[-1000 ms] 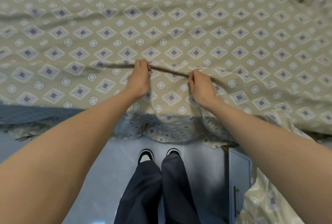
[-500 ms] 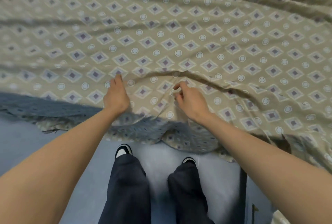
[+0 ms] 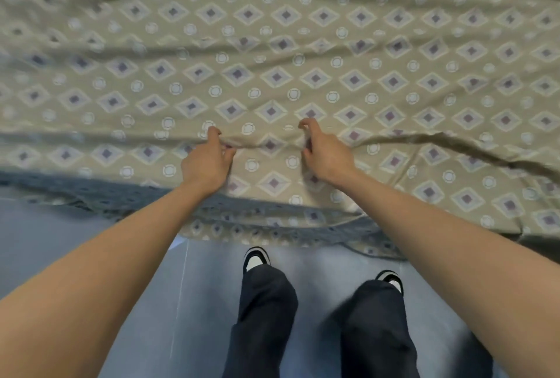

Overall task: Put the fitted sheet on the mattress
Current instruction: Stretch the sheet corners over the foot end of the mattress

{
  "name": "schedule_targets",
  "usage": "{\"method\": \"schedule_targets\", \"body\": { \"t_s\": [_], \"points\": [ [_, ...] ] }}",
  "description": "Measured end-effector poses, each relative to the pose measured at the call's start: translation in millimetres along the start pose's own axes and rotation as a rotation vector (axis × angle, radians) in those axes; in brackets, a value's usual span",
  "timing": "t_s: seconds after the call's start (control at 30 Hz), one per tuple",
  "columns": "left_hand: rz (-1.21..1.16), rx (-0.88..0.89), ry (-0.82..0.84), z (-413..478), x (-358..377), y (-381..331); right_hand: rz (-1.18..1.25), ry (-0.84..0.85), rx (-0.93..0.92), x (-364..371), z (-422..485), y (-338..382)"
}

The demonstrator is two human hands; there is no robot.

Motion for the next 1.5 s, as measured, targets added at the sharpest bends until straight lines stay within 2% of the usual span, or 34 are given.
{"method": "schedule_targets", "body": {
  "t_s": [0.2,0.3,0.47,0.77,0.93,1.0,1.07,1.13,1.2,1.33,1.5],
  "points": [
    [0.068,0.004,-0.070,16,-21,33,0.063,-0.037,0.121,3,12,18],
    [-0.002,0.038,-0.157,26,-31,28,0.148,-0.126,0.155,1,11,26],
    [-0.097,-0.018,-0.223,56,-49,10,0.277,-0.276,0.191,-2,14,39],
    [-0.168,0.054,-0.184,100,-64,-2,0.332,-0.333,0.238,-7,40,36],
    [-0.280,0.018,-0.102,101,-56,0,0.343,-0.253,0.210,0,38,28],
    [-0.273,0.085,-0.068,91,-51,2,0.324,-0.244,0.142,2,31,27],
    [-0.195,0.230,-0.101,78,-46,1,0.238,-0.260,0.071,2,20,24],
    [-0.139,0.343,-0.179,66,-40,-3,0.170,-0.289,0.050,3,7,22],
    [-0.103,0.415,-0.180,51,-30,-11,0.167,-0.310,0.065,4,-5,15],
    [-0.089,0.498,-0.088,26,-7,-40,0.162,-0.319,0.179,-2,-33,-17],
    [-0.208,0.484,0.012,-3,13,-105,0.207,-0.247,0.421,-17,-73,-88]
  ]
}}
Point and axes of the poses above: each hand's wrist, its own z-axis towards the middle knuckle, its own x-axis out of the palm, y = z × x, the point moved 1 cm from there along z, towards the middle knuckle, and after that the axes turned 6 degrees about -z, right-handed, at the moved point
